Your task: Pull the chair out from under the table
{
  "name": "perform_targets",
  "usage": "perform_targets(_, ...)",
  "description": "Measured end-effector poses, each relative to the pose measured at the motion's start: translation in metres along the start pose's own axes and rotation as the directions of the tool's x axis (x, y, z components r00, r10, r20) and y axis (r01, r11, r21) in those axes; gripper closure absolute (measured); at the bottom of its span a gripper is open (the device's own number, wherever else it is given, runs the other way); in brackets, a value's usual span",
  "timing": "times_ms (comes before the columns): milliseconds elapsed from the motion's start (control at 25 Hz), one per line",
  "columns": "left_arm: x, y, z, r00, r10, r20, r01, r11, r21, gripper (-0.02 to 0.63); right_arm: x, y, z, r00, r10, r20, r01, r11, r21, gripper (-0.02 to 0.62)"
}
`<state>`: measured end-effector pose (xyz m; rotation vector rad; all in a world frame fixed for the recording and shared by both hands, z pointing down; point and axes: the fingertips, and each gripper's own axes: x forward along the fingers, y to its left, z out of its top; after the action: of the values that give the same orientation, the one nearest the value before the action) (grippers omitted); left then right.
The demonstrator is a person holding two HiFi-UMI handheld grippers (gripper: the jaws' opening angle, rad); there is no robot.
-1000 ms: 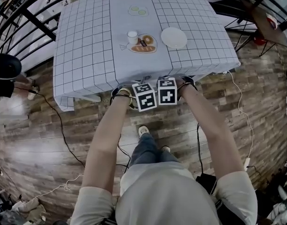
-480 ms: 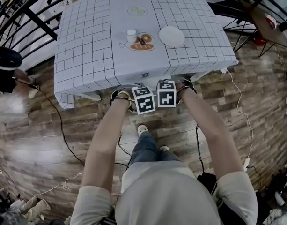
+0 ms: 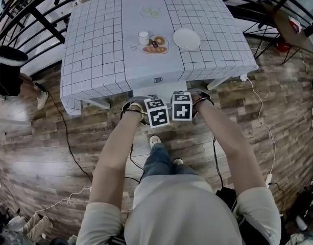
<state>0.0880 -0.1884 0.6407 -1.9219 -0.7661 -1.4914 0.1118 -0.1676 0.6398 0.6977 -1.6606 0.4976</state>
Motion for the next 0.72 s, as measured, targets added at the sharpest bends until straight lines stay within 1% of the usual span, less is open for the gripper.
perform_targets(720,-0.003,-0.052,0.006,1.0,-0.014,0.002,0.014,1.0,-0.021,0.528,-0.002,0.052,0.0,1.0,0.02,0.003,-0.02,1.0,-0.003,0.523)
